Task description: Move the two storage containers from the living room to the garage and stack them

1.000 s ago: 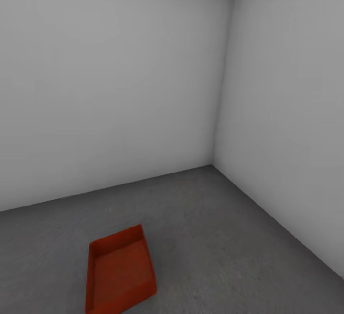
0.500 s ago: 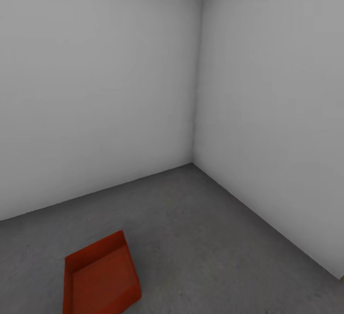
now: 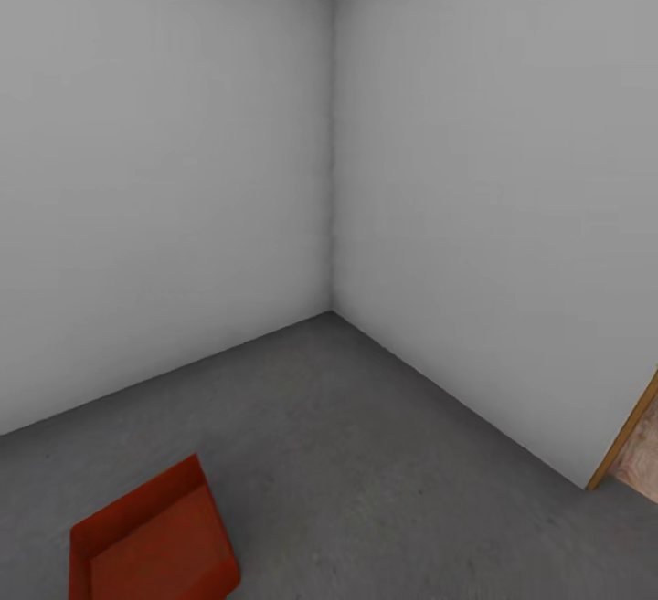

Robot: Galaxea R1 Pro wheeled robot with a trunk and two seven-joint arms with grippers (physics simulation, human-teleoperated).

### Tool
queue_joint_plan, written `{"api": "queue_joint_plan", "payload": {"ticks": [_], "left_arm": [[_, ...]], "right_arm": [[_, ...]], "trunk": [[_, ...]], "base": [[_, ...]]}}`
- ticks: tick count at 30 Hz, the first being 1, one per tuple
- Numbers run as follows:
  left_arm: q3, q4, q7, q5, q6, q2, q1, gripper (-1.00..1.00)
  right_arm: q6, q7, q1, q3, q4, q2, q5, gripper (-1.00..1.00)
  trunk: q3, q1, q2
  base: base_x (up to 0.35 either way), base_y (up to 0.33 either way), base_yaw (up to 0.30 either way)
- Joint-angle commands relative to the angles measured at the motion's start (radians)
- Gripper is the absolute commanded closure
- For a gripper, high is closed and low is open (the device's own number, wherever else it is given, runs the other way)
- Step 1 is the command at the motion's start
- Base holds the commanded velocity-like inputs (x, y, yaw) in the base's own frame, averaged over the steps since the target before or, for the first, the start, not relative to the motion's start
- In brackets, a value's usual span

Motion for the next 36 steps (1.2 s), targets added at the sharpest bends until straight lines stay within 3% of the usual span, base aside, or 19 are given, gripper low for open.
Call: {"api": "queue_joint_plan", "payload": {"ticks": [1, 36], "left_arm": [[-0.006, 0.0, 0.002, 0.008, -0.003, 0.0, 0.0, -1.0], [-0.006, 0.0, 0.002, 0.009, -0.003, 0.0, 0.0, -1.0]], "right_arm": [[-0.006, -0.001, -0.001, 0.008, 0.003, 0.001, -0.01, -1.0], [-0.006, -0.001, -0.001, 0.008, 0.003, 0.002, -0.01, -1.0]], "trunk": [[-0.001, 0.0, -0.001], [0.0, 0.0, -0.001]], "base": [[0.0, 0.0, -0.296], [0.0, 0.0, -0.296]]}}
